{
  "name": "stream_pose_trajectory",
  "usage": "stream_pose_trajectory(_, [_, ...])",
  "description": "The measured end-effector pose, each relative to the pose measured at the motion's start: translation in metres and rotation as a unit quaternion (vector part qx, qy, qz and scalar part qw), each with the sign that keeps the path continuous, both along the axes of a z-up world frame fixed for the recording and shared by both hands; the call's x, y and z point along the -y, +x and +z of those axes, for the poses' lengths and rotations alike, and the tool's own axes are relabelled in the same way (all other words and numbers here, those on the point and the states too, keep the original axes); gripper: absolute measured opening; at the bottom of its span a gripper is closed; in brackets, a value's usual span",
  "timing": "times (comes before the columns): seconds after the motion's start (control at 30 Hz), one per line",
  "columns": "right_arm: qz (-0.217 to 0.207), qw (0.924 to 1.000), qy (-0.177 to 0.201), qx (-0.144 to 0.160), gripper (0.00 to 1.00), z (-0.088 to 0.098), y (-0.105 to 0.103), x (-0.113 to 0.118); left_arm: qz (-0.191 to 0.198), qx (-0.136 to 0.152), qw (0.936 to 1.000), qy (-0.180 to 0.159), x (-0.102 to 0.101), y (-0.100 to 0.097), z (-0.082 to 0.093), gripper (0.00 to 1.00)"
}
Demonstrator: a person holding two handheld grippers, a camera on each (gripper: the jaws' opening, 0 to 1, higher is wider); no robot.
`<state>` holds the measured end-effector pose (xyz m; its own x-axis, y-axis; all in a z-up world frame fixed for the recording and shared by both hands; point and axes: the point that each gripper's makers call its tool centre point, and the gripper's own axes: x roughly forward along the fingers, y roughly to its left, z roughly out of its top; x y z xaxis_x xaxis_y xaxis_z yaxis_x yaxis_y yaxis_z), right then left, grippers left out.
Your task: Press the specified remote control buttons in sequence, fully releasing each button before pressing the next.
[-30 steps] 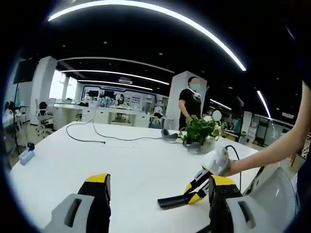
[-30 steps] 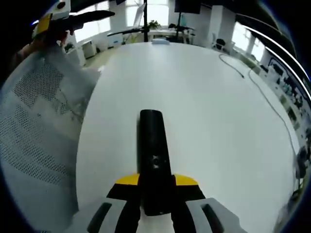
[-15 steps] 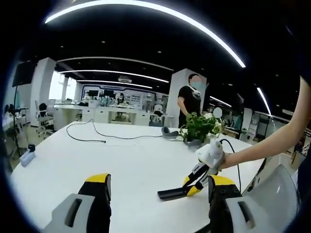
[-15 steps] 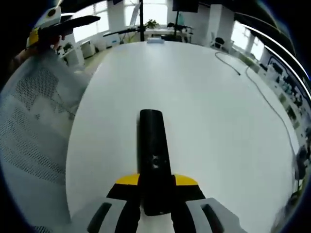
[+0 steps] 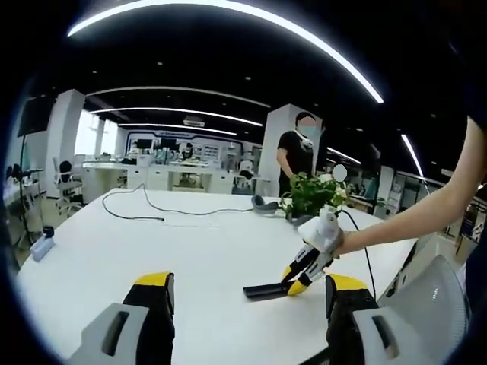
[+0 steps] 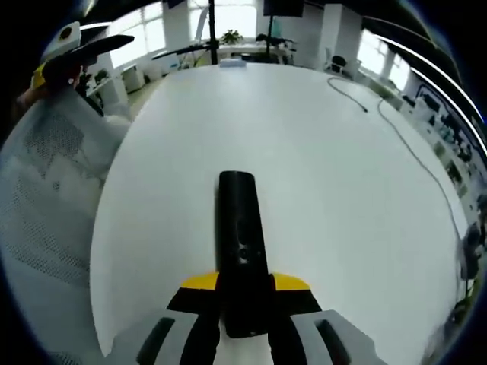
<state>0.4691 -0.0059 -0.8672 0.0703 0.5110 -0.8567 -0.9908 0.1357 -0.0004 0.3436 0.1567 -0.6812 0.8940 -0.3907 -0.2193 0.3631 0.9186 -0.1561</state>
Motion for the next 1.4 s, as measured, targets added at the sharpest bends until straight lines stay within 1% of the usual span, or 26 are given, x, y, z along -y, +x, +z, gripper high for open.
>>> stream_pose_trajectory(0.1, [-0.002, 1.0, -0.003, 0.0, 0.21, 0.0, 0.004, 0.001, 0.001, 0.001, 1.0, -0.004, 0.0, 0.001, 0.001, 0.85])
stream_pose_trajectory(0.2, [-0.006, 1.0, -0.003, -0.001, 0.21, 0.001, 0.009, 0.001, -0.005, -0.003, 1.0, 0.002, 0.002, 0.0, -0.002, 0.85])
stream_pose_trajectory(0.37, [-0.01, 0.9999, -0.004, 0.0, 0.21, 0.0, 0.017, 0.003, 0.001, 0.0, 1.0, 0.0, 0.0, 0.001, 0.0, 0.85])
stream_pose_trajectory(0.5, [-0.012, 0.9999, -0.007, -0.001, 0.21, 0.0, 0.023, 0.004, -0.007, -0.008, 0.9999, 0.006, 0.003, 0.0, -0.004, 0.85])
stream_pose_trajectory(0.63, [-0.011, 0.9999, -0.01, -0.001, 0.21, 0.001, 0.027, 0.004, 0.001, -0.003, 1.0, 0.004, 0.0, 0.001, -0.002, 0.85])
stream_pose_trajectory(0.73, [-0.014, 0.9999, -0.01, -0.001, 0.21, 0.0, 0.03, 0.005, -0.001, -0.007, 1.0, 0.003, 0.001, 0.001, -0.003, 0.84])
stream_pose_trajectory(0.8, [-0.013, 0.9999, -0.01, -0.001, 0.21, 0.0, 0.031, 0.005, -0.007, -0.012, 0.9998, 0.011, 0.003, 0.0, -0.006, 0.84])
stream_pose_trajectory(0.87, [-0.012, 0.9999, -0.009, -0.001, 0.21, 0.0, 0.031, 0.005, -0.006, -0.01, 0.9998, 0.015, 0.002, 0.0, -0.006, 0.84])
stream_pose_trajectory(1.0, [-0.011, 0.9999, -0.011, -0.001, 0.21, 0.0, 0.033, 0.005, -0.001, -0.007, 0.9999, 0.007, 0.0, 0.001, -0.004, 0.84])
stream_pose_trajectory(1.17, [-0.009, 0.9998, -0.018, 0.002, 0.21, 0.0, 0.032, 0.005, -0.01, -0.02, 0.9995, 0.02, 0.003, 0.0, -0.011, 0.83])
stream_pose_trajectory(1.3, [-0.009, 0.9998, -0.017, 0.001, 0.21, -0.001, 0.032, 0.005, -0.006, -0.021, 0.9996, 0.02, 0.002, 0.0, -0.011, 0.83])
stream_pose_trajectory(1.4, [-0.011, 0.9998, -0.017, 0.002, 0.21, -0.001, 0.032, 0.005, -0.01, -0.03, 0.9992, 0.023, 0.003, 0.0, -0.015, 0.83])
